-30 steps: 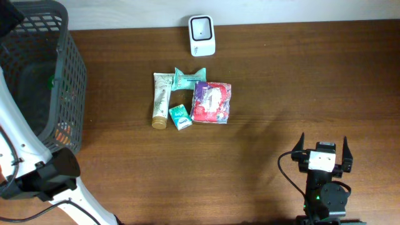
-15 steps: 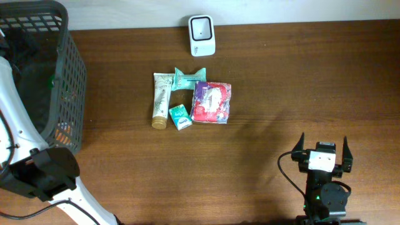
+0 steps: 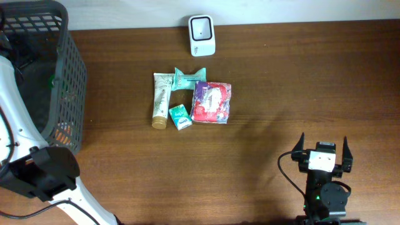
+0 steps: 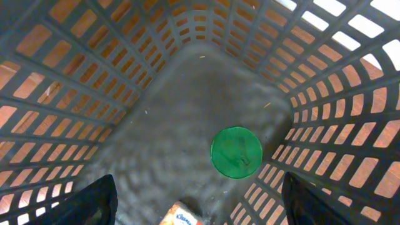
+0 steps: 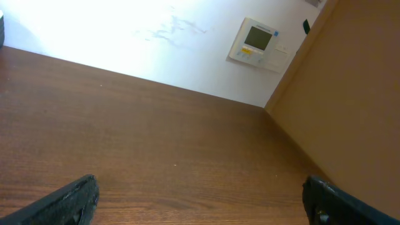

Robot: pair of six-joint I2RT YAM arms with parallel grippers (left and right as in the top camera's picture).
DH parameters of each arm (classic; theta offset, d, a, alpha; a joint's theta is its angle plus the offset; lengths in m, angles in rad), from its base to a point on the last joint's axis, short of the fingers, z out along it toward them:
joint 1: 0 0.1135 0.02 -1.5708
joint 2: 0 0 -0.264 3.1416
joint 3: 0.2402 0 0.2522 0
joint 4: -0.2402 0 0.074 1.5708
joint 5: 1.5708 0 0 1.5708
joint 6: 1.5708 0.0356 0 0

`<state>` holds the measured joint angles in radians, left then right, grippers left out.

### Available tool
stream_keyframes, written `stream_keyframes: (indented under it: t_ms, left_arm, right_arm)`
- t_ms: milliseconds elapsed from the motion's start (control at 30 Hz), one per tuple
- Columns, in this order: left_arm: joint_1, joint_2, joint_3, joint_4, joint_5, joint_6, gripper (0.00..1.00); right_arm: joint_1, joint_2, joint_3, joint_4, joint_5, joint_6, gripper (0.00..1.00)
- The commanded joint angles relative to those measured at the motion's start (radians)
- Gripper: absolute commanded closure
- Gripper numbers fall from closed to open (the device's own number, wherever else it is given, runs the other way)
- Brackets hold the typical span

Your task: Scan the item barcode

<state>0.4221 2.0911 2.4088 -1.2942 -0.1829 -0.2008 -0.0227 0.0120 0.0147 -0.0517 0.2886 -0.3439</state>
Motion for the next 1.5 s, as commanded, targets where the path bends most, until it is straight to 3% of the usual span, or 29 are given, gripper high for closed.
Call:
stream_keyframes:
  t_ms: [0,1467]
  left_arm:
    - [0.006,-0.004,-0.005,0.006,0.011,0.015,0.18]
    - [0.006,-0.004,-0.005,0.037,0.034,0.015,0.18]
  right_arm:
    - [-0.005,-0.006,-0.009,-0.001,0.011,0.0,0.01]
    - [-0.005,-0.006,-0.009,-0.001,0.011,0.0,0.01]
